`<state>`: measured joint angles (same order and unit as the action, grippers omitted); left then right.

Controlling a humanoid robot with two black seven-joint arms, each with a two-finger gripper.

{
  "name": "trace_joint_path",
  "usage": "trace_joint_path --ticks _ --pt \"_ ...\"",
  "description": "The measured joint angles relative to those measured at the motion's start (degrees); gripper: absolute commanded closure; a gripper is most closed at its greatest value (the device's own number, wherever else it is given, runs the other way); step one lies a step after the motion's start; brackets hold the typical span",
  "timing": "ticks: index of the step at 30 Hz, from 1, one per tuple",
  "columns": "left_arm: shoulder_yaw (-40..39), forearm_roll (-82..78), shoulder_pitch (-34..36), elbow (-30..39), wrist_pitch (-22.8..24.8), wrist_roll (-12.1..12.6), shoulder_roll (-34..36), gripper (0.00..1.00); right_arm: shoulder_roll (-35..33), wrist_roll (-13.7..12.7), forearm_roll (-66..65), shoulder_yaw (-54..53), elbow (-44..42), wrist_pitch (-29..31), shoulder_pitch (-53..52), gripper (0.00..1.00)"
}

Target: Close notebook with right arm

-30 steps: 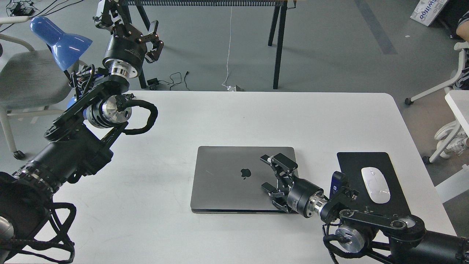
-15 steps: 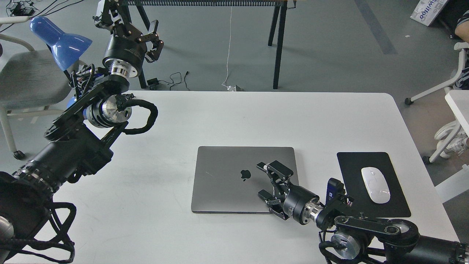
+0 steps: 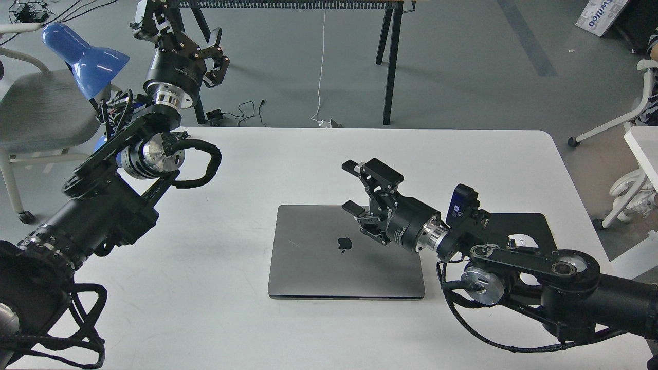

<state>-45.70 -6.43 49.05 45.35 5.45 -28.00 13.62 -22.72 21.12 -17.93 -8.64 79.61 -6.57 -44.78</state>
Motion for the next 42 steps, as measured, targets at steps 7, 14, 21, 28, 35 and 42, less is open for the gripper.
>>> trace_joint_path --ticks 7,14,21,28,35,42 --pt "0.1 0.0 0.0 0.0 0.0 0.0 0.0 0.00 -1.5 0.1 0.0 -10.7 -9.9 0.3 -4.7 0.00" --pt "0.2 0.0 0.0 0.0 0.0 0.0 0.0 0.00 -0.4 0.0 0.4 -20.9 -21.3 1.4 -7.0 0.00" --pt "0.2 -0.1 0.0 0.0 0.0 0.0 0.0 0.00 1.8 0.0 1.0 -30.0 -25.4 1.5 -7.1 0.00" --pt "0.3 -0.1 0.0 0.0 0.0 0.0 0.0 0.00 3.5 0.9 1.9 -34.6 -25.9 1.8 -6.2 0.00" --pt "0.4 -0.1 0.0 0.0 0.0 0.0 0.0 0.00 4.0 3.3 2.0 -36.4 -25.9 3.6 -4.8 0.00" --pt "0.4 0.0 0.0 0.0 0.0 0.0 0.0 0.00 4.4 3.1 4.9 -36.7 -27.5 2.0 -3.5 0.00"
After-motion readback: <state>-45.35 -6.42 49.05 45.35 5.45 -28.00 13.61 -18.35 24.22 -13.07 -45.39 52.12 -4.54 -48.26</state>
